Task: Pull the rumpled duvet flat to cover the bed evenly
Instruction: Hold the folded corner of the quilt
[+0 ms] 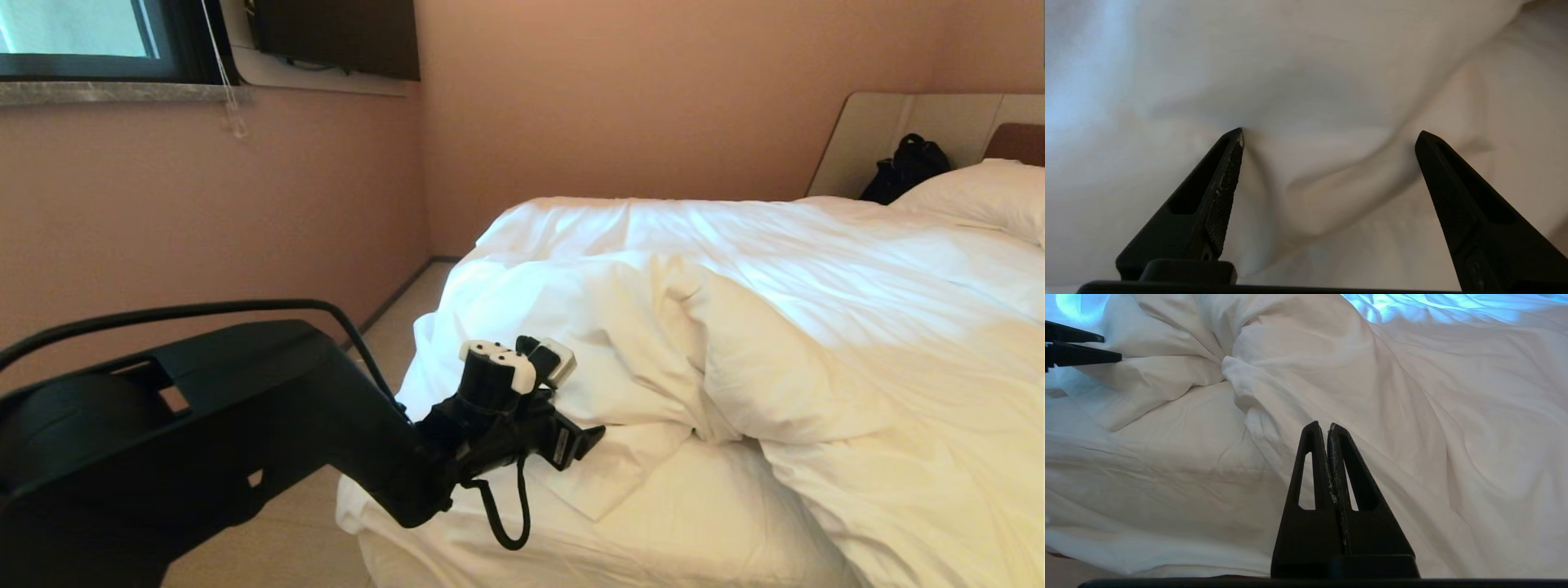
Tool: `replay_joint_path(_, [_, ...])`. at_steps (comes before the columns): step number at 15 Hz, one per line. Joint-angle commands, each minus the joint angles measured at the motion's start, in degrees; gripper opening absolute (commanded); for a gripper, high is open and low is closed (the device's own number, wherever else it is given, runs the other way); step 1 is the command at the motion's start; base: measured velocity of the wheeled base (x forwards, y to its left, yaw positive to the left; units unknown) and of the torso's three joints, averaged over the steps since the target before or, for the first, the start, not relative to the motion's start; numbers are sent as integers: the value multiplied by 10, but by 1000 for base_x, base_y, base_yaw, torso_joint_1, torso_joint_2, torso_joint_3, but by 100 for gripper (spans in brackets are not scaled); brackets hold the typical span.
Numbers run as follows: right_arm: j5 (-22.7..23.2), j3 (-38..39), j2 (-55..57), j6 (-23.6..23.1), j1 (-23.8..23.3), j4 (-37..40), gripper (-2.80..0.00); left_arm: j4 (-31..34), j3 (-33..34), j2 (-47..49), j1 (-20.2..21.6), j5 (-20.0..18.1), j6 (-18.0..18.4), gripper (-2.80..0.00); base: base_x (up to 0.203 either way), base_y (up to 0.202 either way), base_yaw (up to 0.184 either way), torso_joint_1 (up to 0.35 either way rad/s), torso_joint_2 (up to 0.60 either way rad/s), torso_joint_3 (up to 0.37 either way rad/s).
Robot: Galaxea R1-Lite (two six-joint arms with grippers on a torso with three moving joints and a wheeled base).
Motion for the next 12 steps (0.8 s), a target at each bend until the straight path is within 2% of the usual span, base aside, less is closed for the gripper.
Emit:
replay_joint_path(1, [0, 0, 0, 0, -1, 0, -280, -14, -6, 33, 0, 11, 10, 0, 0, 0, 0, 0, 0, 0])
replay_joint_path(4, [0, 0, 1, 0, 0, 0, -280, -35, -25, 69, 1, 26, 16, 0, 0, 0, 0, 0, 0, 0])
replay_joint_path(12, [0, 0, 0, 0, 0, 0, -280, -25, -69, 120, 1, 52, 15, 0, 0, 0, 0, 0, 0, 0])
